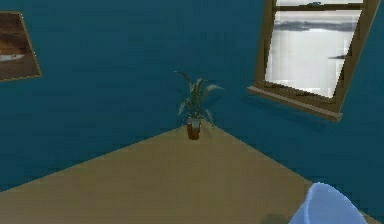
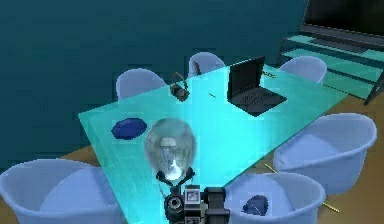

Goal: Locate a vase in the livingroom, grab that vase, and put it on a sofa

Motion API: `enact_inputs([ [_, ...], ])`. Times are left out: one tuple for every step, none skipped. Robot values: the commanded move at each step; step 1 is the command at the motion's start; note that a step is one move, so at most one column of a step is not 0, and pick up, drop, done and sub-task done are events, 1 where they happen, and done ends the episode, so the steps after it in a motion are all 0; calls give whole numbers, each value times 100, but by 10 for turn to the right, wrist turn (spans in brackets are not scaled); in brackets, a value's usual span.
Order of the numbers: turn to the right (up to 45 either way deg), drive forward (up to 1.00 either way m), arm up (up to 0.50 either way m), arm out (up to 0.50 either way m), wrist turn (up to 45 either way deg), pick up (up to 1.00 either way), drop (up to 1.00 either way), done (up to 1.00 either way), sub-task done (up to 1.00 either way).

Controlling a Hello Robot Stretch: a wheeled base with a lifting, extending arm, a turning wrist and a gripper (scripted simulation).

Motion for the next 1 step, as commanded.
enact_inputs([
  [0,0,24,0,0,0,0,0,0],
])
